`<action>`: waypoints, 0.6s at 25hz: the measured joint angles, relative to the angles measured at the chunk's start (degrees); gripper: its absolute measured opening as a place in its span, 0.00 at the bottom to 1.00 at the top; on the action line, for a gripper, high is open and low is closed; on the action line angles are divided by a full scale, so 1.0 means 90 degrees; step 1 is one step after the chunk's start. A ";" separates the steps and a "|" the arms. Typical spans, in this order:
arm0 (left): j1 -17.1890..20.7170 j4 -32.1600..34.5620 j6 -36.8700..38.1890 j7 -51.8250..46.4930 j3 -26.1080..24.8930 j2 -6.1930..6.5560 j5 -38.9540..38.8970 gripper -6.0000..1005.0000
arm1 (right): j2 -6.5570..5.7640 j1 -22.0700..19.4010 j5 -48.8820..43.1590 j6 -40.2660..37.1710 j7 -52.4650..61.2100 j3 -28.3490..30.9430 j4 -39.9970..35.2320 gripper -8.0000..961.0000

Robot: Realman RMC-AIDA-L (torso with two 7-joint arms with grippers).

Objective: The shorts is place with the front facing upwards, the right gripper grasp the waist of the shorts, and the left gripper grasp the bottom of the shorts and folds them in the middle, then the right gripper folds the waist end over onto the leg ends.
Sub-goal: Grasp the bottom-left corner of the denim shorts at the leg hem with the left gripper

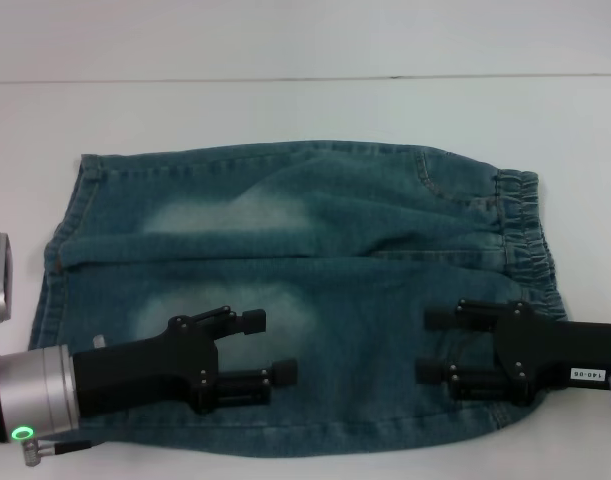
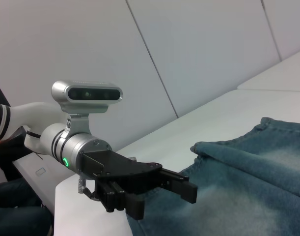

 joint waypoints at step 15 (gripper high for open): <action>0.0091 0.0186 0.0013 -0.0232 -0.0001 0.0001 0.0019 0.90 | 0.0093 0.0027 0.0000 0.0100 0.0005 -0.0001 -0.0005 0.84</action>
